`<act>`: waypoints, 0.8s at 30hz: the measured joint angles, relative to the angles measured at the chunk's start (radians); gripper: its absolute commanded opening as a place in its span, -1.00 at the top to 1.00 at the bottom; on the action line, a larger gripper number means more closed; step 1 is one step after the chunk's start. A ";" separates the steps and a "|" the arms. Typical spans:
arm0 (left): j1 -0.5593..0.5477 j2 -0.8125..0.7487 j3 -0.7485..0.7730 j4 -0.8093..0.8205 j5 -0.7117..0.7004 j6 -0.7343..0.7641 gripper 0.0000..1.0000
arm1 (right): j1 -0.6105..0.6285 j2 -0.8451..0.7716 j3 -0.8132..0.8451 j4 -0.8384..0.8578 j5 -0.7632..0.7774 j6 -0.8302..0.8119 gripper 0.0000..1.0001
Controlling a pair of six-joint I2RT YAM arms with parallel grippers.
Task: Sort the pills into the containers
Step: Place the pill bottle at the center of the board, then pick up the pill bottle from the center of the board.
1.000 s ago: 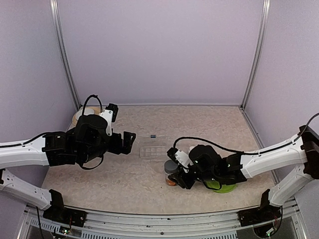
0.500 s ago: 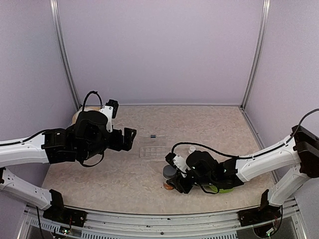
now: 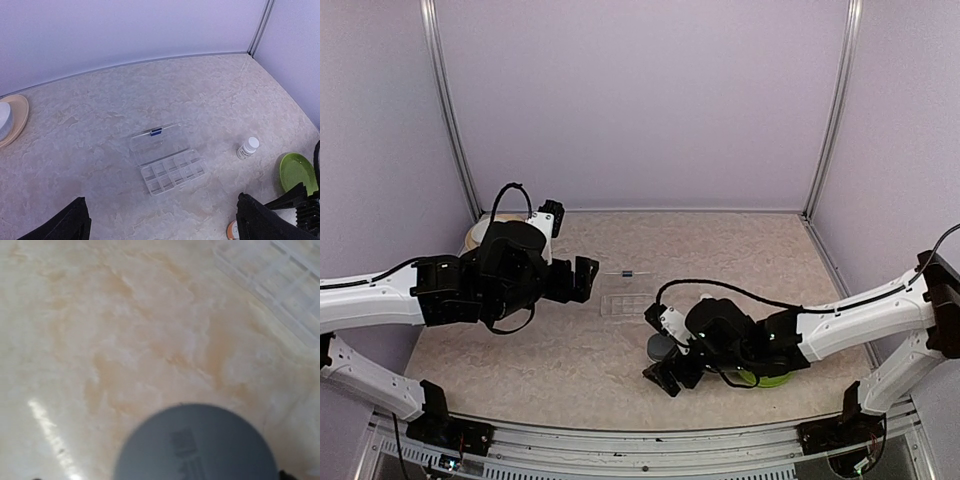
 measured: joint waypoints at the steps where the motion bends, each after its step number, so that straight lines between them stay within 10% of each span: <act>1: -0.001 0.000 -0.005 0.000 -0.002 0.002 -0.98 | 0.003 -0.007 0.013 -0.019 -0.002 0.003 -1.00; 14: 0.003 -0.003 -0.013 0.019 0.000 0.120 -0.98 | 0.035 -0.224 0.051 -0.141 0.003 0.140 -1.00; 24: 0.060 -0.075 -0.078 0.023 0.037 0.134 -0.98 | 0.090 -0.063 0.080 -0.124 0.070 0.112 -1.00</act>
